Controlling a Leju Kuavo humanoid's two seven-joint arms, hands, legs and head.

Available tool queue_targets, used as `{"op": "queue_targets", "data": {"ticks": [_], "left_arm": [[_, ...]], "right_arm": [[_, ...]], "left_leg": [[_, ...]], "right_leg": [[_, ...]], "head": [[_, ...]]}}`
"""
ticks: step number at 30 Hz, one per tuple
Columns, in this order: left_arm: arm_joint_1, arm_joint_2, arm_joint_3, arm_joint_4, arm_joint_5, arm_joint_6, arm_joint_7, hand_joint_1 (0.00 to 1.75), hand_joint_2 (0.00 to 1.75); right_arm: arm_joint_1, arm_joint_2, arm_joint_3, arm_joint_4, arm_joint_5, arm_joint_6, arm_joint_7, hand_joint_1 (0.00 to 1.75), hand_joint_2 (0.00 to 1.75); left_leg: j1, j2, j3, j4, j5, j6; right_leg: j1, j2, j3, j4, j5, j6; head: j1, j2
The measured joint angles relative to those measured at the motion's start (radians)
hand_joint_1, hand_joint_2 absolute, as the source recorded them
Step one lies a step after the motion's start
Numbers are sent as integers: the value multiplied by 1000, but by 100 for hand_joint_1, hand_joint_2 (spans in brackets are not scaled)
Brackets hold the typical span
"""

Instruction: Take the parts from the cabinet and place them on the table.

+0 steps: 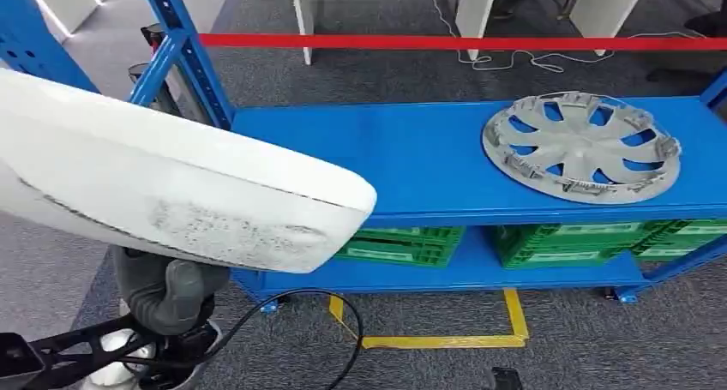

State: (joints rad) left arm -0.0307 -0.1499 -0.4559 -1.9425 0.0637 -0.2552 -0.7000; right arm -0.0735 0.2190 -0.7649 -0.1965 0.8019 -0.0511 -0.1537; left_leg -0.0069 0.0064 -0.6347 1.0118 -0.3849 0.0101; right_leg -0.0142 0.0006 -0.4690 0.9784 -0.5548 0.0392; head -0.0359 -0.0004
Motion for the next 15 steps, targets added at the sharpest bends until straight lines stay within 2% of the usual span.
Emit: {"op": "queue_targets", "data": {"ticks": [1,2,3,5,6,7,8,9,10,11,12,13,15], "left_arm": [[1,1,0,0,-2,1,0,175,175],[3,2,0,0,-3,3,0,175,175],[3,3,0,0,-6,5,0,175,175],[4,10,-2,0,-12,8,0,175,175],[6,15,-3,0,-15,8,0,175,175],[6,19,-7,0,-17,7,0,175,175],[6,24,-11,0,-17,2,0,175,175],[5,25,-14,0,-18,-1,0,175,175],[3,27,-19,0,-21,0,0,175,175],[-4,29,-24,0,-22,3,0,175,175],[-13,30,-31,0,-23,7,0,175,175],[-22,32,-36,0,-22,10,0,175,175],[-29,36,-39,0,-18,12,0,175,175]], "right_arm": [[4,2,0,1,0,3,0,0,0],[3,1,0,1,0,4,0,0,0],[3,1,0,1,0,8,-2,0,0],[4,2,0,1,0,23,-16,0,0],[5,1,0,1,0,31,-22,0,0],[5,1,0,1,-1,35,-25,0,0],[5,1,0,1,-2,39,-26,0,0],[5,1,0,1,-2,42,-26,0,0],[5,2,-1,1,-4,46,-26,0,0],[4,2,-1,1,-7,50,-27,0,0],[3,2,-1,1,-11,55,-30,0,0],[3,2,-2,1,-17,61,-36,0,0],[0,2,-10,1,-40,86,-43,0,0]], "left_leg": [[3,-2,-8,2,-5,-7],[5,-4,-16,24,-51,-14],[6,-4,-31,81,-123,-19],[8,-4,-59,229,-223,-26],[8,-4,-64,287,-238,-28],[9,-4,-56,308,-226,-27],[9,-4,-26,288,-195,-25],[8,-4,21,226,-159,-21],[8,-4,83,135,-132,-14],[7,-5,141,47,-133,-6],[3,-6,177,-17,-160,0],[2,-6,177,-30,-161,1],[-3,-7,163,-26,-151,12]], "right_leg": [[-6,-7,-10,-4,11,-14],[-6,-8,-21,-4,21,-25],[-6,-9,-34,-4,33,-33],[-5,-10,-50,-1,55,-34],[-4,-10,-66,3,67,-34],[-4,-11,-82,6,77,-33],[-3,-11,-100,11,85,-32],[-3,-11,-115,17,93,-30],[-2,-10,-127,21,100,-29],[-2,-9,-134,25,106,-26],[3,-8,-141,27,114,-18],[2,-9,-145,25,124,-12],[-1,-10,-148,18,144,2]], "head": [[3,0],[1,0],[-2,0],[-3,0],[-3,0],[-3,0],[-3,0],[-3,0],[-4,0],[-3,0],[-3,0],[-2,0],[-2,0]]}}
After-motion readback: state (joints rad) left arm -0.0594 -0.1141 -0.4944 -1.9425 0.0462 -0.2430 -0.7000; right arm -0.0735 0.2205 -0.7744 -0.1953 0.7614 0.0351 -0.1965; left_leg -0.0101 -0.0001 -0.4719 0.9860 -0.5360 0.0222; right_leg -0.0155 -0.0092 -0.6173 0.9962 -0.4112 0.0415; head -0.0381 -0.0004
